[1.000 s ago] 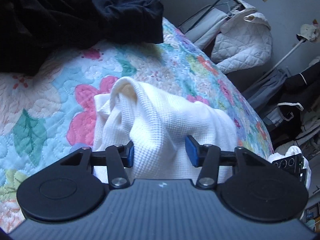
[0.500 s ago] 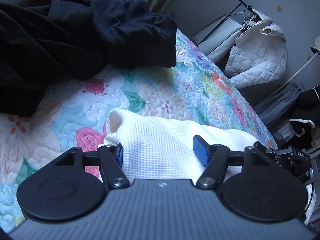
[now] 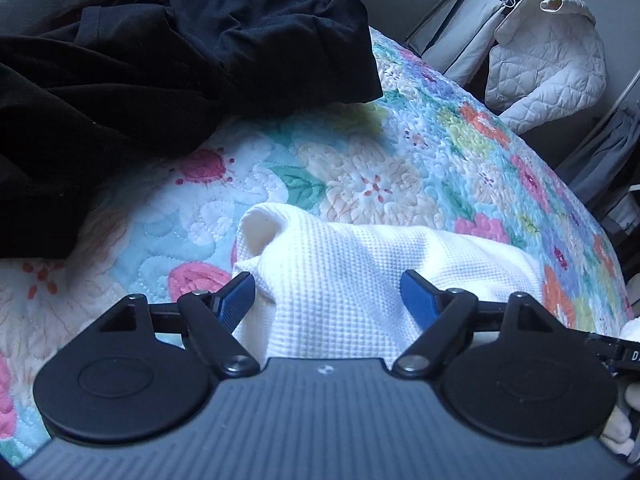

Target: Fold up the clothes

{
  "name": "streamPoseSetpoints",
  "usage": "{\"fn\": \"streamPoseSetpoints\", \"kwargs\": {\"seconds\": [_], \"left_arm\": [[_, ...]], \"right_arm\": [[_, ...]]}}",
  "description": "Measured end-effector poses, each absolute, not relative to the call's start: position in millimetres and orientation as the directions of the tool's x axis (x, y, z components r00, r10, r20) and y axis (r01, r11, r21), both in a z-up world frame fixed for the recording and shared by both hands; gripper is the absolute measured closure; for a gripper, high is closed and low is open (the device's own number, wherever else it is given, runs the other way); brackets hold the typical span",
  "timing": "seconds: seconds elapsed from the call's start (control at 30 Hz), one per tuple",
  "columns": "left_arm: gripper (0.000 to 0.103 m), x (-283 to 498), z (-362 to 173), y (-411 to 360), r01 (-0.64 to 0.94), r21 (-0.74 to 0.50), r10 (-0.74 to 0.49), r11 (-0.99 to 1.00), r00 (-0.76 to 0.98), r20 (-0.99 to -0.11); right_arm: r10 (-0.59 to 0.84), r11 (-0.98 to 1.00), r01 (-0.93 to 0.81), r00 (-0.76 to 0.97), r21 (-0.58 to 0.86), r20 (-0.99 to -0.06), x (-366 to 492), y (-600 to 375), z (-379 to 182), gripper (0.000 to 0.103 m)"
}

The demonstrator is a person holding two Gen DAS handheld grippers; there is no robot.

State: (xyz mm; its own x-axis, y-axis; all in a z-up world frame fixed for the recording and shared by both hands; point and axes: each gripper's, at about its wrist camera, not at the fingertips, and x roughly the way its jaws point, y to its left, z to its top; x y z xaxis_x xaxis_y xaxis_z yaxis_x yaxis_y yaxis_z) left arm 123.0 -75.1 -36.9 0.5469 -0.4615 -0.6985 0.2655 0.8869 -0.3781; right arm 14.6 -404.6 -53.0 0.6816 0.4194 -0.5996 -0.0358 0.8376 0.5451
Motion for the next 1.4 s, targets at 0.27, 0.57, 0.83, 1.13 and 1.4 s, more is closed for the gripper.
{"fn": "streamPoseSetpoints", "kwargs": {"seconds": [0.27, 0.57, 0.83, 1.13, 1.4], "left_arm": [[0.019, 82, -12, -86, 0.356, -0.269, -0.438, 0.895, 0.588, -0.680], [0.000, 77, -102, -47, 0.193, -0.490, -0.514, 0.850, 0.506, -0.693], [0.004, 54, -14, -58, 0.282, -0.309, -0.418, 0.908, 0.636, -0.649], [0.000, 80, -74, -63, 0.215, -0.445, -0.489, 0.869, 0.507, -0.710], [0.000, 95, -82, -37, 0.157, -0.574, -0.582, 0.804, 0.407, -0.704]], "right_arm": [[0.373, 0.927, -0.333, 0.772, 0.172, -0.514, 8, -335, 0, 0.050], [0.356, 0.932, -0.323, 0.716, 0.167, -0.601, -10, -318, -65, 0.054], [0.289, 0.929, -0.367, 0.621, 0.055, -0.729, -37, -313, -43, 0.049], [0.390, 0.920, -0.283, 0.606, 0.270, -0.693, -32, -346, -33, 0.044], [0.371, 0.909, -0.127, 0.678, 0.396, -0.634, -10, -372, -42, 0.021]]}}
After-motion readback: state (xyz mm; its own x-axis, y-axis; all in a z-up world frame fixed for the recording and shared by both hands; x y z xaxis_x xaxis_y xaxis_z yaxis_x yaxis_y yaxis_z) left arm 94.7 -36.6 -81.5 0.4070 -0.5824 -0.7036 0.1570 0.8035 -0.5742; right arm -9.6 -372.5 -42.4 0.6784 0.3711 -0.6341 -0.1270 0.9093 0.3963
